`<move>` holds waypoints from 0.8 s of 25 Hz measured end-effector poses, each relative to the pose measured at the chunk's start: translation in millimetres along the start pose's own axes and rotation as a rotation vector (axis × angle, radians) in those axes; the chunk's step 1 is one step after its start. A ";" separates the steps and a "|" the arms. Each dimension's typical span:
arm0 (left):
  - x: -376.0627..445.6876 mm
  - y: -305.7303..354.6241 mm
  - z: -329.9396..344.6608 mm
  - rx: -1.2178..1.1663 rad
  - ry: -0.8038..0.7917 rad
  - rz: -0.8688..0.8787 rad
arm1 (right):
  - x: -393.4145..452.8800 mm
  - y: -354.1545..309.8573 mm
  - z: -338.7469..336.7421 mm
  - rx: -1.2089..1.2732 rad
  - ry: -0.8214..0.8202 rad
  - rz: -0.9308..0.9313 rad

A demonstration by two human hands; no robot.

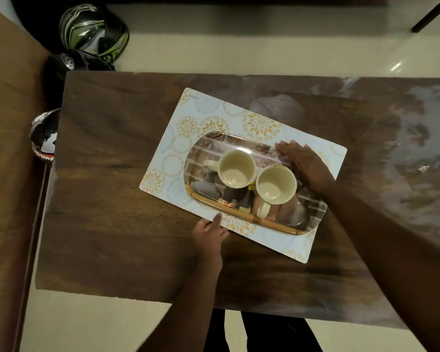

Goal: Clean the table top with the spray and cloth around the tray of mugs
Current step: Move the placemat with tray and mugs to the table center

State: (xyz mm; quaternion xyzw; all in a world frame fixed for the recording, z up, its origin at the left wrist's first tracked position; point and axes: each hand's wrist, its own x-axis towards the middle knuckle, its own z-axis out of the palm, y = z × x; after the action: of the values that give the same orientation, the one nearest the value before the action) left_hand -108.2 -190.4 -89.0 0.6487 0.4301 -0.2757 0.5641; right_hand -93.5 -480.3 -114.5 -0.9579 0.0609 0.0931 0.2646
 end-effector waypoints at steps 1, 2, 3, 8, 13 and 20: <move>7.8 12.7 -9.1 -0.041 0.031 0.026 | -6.3 -0.3 3.4 0.011 0.058 0.052; 16.2 28.2 -18.4 -0.071 0.065 0.061 | -14.6 -1.9 5.4 0.056 0.126 0.136; 26.0 45.3 -28.3 -0.079 0.098 0.105 | -25.3 -4.0 9.0 0.111 0.190 0.219; 65.1 116.1 -46.3 0.043 0.203 0.384 | -87.2 -38.3 39.9 0.295 0.484 0.477; 91.2 131.1 -53.7 0.186 0.230 0.426 | -104.4 -48.5 61.0 0.413 0.586 0.603; 66.9 69.2 -72.6 0.196 0.239 0.332 | -91.8 -9.4 35.7 0.248 0.502 0.444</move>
State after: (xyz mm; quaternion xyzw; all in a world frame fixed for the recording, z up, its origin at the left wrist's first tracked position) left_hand -25.4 -103.1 -95.8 0.7904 0.3522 -0.1408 0.4811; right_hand -186.7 -447.6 -120.6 -0.8750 0.3416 -0.0980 0.3288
